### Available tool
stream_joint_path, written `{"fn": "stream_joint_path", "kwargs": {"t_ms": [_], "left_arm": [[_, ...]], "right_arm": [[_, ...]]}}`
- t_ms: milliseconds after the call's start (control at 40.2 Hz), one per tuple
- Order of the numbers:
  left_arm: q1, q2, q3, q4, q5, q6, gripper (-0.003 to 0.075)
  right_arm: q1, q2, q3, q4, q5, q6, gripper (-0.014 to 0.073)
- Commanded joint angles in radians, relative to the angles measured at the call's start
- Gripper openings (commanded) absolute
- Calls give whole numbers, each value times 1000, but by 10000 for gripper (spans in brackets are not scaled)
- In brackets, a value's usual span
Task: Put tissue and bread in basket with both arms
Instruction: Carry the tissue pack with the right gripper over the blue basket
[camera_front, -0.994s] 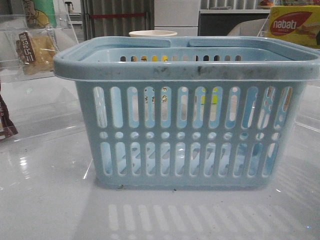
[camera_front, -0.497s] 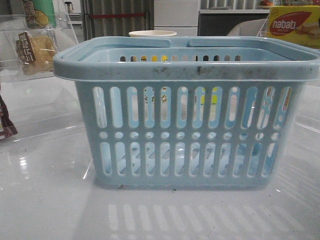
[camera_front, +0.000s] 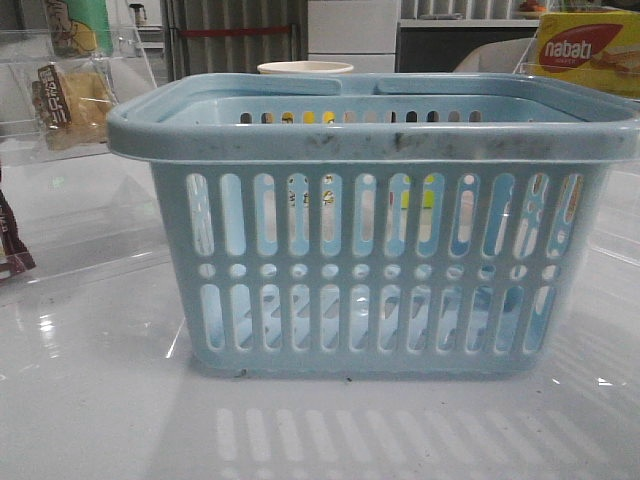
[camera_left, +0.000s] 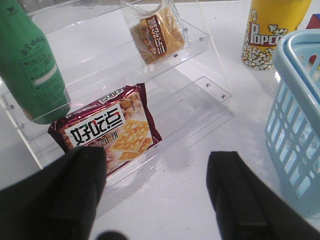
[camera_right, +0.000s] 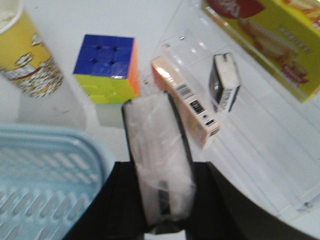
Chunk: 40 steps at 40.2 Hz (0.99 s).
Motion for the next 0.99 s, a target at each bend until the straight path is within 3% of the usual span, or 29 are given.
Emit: {"fn": "stream_joint_path", "kwargs": {"t_ms": [0,174,422,696,969], "left_arm": [[-6,6,-28,-4,-76,-2,497],[-6,6,-28,-4,-76,-2,497],[-6,6,-28,-4,-76,-2,497],[-6,6,-28,-4,-76,-2,497],[-6,6,-28,-4,-76,-2,497]], "right_arm": [[83,-81,-37,1,53,-33,220],[224,-90,3,42,76,-59,220],[363,-50,144,67,-103,-63,233],[371,38,160,68,-152,-63,553],[371,-21,161,35,-164,-69,564]]}}
